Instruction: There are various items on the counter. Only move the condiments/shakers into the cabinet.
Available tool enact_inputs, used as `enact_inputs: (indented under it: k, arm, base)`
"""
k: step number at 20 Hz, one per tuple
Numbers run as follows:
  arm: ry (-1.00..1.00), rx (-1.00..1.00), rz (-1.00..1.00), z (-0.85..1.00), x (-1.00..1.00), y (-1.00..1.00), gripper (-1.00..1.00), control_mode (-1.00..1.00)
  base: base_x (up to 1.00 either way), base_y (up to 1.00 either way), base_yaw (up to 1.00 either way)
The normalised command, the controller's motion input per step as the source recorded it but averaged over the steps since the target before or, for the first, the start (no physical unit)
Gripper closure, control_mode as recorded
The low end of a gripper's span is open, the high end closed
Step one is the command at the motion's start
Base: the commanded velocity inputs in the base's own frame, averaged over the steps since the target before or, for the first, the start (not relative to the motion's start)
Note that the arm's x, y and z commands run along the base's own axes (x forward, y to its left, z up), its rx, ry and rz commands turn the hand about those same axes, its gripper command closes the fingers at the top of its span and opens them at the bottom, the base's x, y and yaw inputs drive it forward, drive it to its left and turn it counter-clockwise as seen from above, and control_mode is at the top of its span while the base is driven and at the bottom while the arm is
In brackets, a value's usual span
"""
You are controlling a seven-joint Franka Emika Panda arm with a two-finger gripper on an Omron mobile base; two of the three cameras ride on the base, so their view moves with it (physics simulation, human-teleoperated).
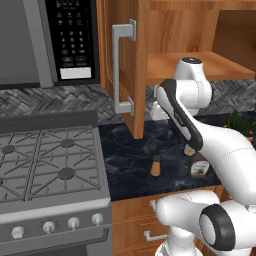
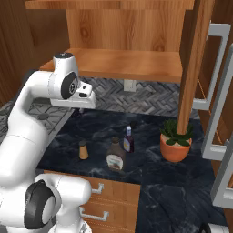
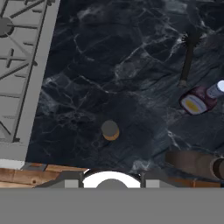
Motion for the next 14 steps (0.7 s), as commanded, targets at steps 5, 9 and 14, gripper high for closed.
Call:
enact_inputs:
  k: [5,9,14]
  arm:
    - [0.00,-0.01,0.00,-0.14,-0.15,-0.01,-1.00,-1.00]
    - [0.00,-0.11,0.00,-0.72,-0.38,0.00,-1.00,-1.00]
    - [0.00,-0.03,-0.01,-0.95,-0.12,0.00,-1.00,-1.00]
  base:
    - [0.00,0.00,0.00]
    - [0.00,0.00,0.00]
    - [0.00,0.00,0.00]
